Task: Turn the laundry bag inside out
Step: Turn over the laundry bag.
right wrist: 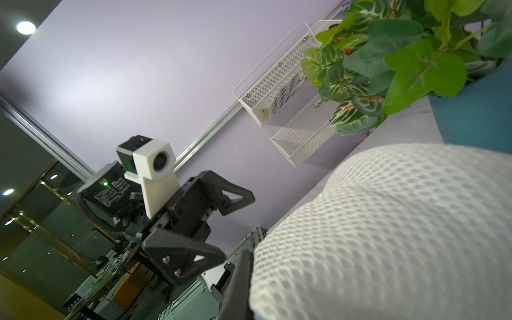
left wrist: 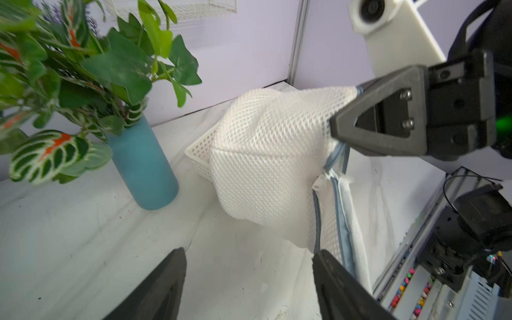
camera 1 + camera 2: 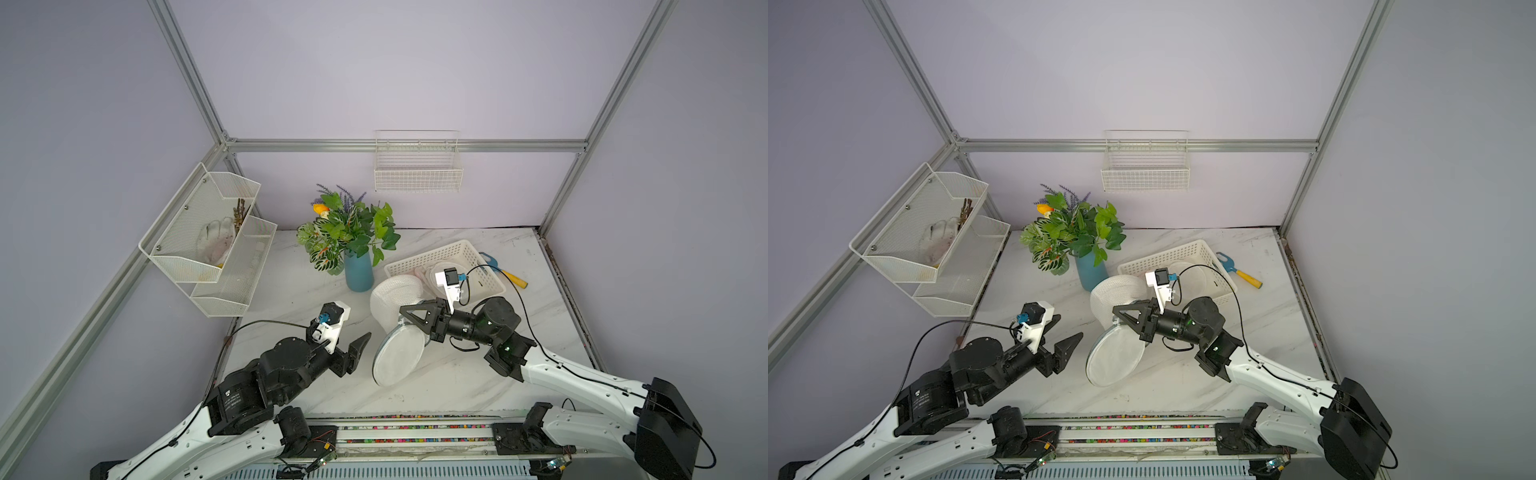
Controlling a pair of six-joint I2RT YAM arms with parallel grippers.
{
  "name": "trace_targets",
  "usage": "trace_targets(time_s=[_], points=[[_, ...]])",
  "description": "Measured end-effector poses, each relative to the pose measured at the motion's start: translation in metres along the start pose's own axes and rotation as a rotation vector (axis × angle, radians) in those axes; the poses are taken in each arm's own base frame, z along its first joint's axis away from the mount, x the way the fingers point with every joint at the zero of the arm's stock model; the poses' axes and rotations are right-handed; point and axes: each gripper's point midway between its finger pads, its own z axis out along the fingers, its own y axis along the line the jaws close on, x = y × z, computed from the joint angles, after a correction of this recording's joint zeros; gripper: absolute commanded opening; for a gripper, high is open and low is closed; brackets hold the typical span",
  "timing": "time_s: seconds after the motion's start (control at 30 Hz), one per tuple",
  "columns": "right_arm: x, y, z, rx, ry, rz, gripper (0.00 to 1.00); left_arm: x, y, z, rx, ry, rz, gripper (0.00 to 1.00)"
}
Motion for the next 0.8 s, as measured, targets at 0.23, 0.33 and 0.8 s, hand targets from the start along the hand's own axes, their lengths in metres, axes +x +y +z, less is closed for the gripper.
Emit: trace_targets(time_s=[0.23, 0.33, 0.8], points=[[-0.007, 0.000, 0.009, -0.015, -0.012, 0.002, 0.00, 0.033, -0.031, 0.023, 0.150, 0.079, -0.003, 0.69], [-0.010, -0.002, 0.009, 0.000, -0.029, 0.002, 0.00, 0.033, -0.044, 0.030, 0.208, 0.091, -0.003, 0.63], [-0.028, 0.010, 0.014, -0.062, -0.165, 0.135, 0.00, -0.002, -0.123, 0.091, 0.333, -0.044, 0.186, 0.53]])
